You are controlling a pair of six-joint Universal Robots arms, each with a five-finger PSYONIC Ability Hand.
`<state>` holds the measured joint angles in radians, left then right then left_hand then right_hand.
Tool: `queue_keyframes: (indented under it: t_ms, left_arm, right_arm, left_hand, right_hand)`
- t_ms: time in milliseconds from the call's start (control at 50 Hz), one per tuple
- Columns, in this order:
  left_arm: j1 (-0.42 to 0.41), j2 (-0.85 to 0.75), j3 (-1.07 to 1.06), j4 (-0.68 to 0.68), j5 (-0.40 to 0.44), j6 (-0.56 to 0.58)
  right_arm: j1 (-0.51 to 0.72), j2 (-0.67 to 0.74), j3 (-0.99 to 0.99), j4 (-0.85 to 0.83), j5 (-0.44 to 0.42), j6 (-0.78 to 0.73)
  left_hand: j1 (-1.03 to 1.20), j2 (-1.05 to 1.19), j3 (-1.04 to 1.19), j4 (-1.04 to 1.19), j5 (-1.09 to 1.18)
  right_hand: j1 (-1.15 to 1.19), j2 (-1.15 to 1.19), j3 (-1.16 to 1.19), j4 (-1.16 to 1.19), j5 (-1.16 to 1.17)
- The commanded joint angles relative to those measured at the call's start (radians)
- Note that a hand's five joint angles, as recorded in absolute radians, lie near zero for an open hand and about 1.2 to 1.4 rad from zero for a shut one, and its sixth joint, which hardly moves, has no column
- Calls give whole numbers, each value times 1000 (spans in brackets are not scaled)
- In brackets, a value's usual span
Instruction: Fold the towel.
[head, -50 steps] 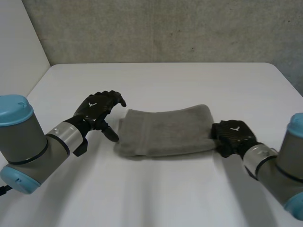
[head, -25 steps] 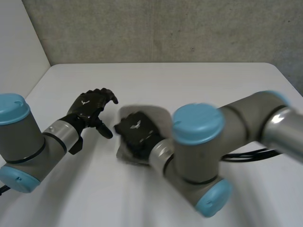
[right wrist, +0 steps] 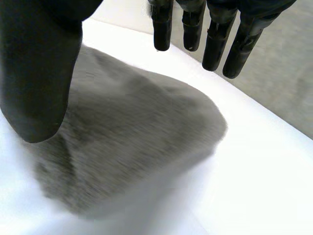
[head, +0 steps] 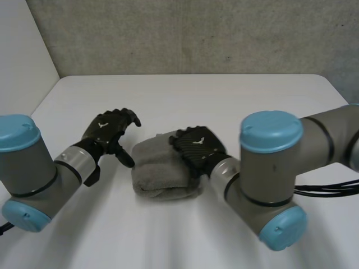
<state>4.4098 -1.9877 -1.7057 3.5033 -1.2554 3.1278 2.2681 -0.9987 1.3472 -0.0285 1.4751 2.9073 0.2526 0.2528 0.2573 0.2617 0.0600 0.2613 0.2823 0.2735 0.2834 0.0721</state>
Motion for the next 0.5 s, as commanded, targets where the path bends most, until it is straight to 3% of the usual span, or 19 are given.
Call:
queue_keyframes:
  t_ms: [20, 280, 500]
  left_arm:
    - [-63, -2, -20, -3, -2, 8]
    - [-87, -111, 12, -3, -6, 18]
    - [-84, -66, 21, -32, -6, 17]
  right_arm:
    - [-81, 18, 47, -73, -6, 91]
    - [-98, 107, 32, -79, -35, 124]
    - [-116, 33, 29, -59, -75, 133]
  left_hand:
    - [-63, -63, -67, -72, -45]
    - [-57, -57, -61, -66, -39]
    - [-63, -63, -67, -72, -45]
  right_hand:
    - [-87, -108, -99, -109, -72]
    - [-87, -108, -99, -109, -72]
    - [-87, -108, -99, -109, -72]
